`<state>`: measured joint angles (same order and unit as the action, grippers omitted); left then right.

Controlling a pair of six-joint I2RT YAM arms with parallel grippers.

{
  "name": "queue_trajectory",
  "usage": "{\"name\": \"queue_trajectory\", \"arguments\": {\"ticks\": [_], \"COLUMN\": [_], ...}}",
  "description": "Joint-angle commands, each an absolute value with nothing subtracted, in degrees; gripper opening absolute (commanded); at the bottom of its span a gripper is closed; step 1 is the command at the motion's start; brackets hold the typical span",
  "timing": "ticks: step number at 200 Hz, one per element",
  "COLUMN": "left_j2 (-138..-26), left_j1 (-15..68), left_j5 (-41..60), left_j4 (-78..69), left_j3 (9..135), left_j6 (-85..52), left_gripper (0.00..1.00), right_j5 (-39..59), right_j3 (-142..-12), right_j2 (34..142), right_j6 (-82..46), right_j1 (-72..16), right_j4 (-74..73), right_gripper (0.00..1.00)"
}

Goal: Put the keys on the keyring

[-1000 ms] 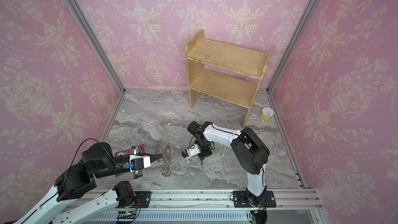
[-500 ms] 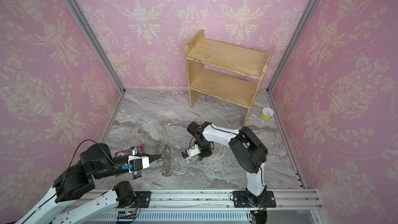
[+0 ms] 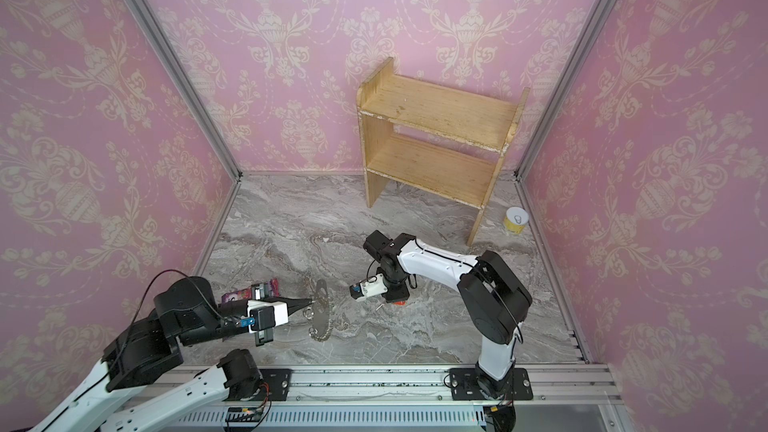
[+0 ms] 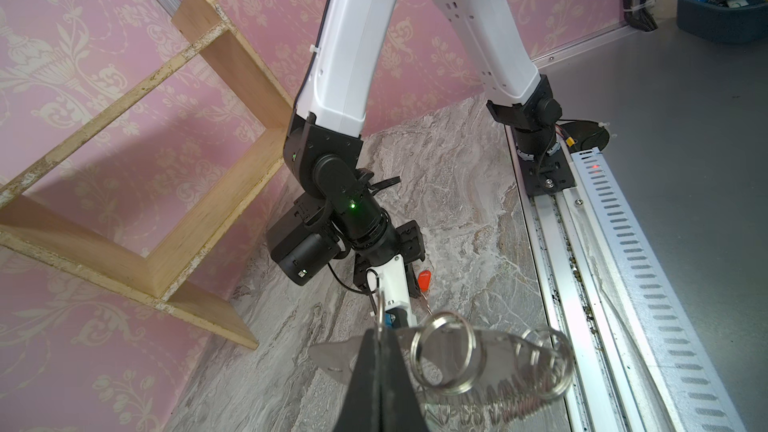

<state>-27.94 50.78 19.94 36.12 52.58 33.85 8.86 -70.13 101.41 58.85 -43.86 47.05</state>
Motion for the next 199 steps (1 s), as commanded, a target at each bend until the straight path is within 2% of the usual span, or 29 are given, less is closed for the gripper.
{"name": "queue_trajectory", "arguments": {"ticks": [1, 68, 133, 161, 199], "left_j2": [-28.5, -29.7, -31.2, -31.3, -31.8], "left_j1": [50.3, 50.4, 50.4, 50.4, 50.4], "left_j5": [19.7, 19.9, 20.1, 19.9, 20.0], "left_j4": [35.4, 35.2, 34.9, 34.8, 35.4], "left_j3": [54.4, 55.2, 55.8, 55.8, 56.4], "left_j6": [35.2, 34.9, 35.1, 35.0, 35.3], "left_gripper": [0.00, 0.00, 0.00, 0.00, 0.00], "right_j5": [11.0, 11.7, 3.1, 1.0, 1.3], "right_j3": [-69.4, -69.8, -68.9, -67.9, -68.6], "right_j2": [99.0, 96.1, 97.2, 99.4, 101.0], "right_j6": [52.2, 37.6, 37.1, 30.9, 20.7], "right_j1": [-43.4, -42.4, -44.0, -46.2, -49.7], "right_j4": [44.3, 32.8, 24.3, 24.0, 30.7], "right_gripper": [0.00, 0.00, 0.00, 0.00, 0.00]}}
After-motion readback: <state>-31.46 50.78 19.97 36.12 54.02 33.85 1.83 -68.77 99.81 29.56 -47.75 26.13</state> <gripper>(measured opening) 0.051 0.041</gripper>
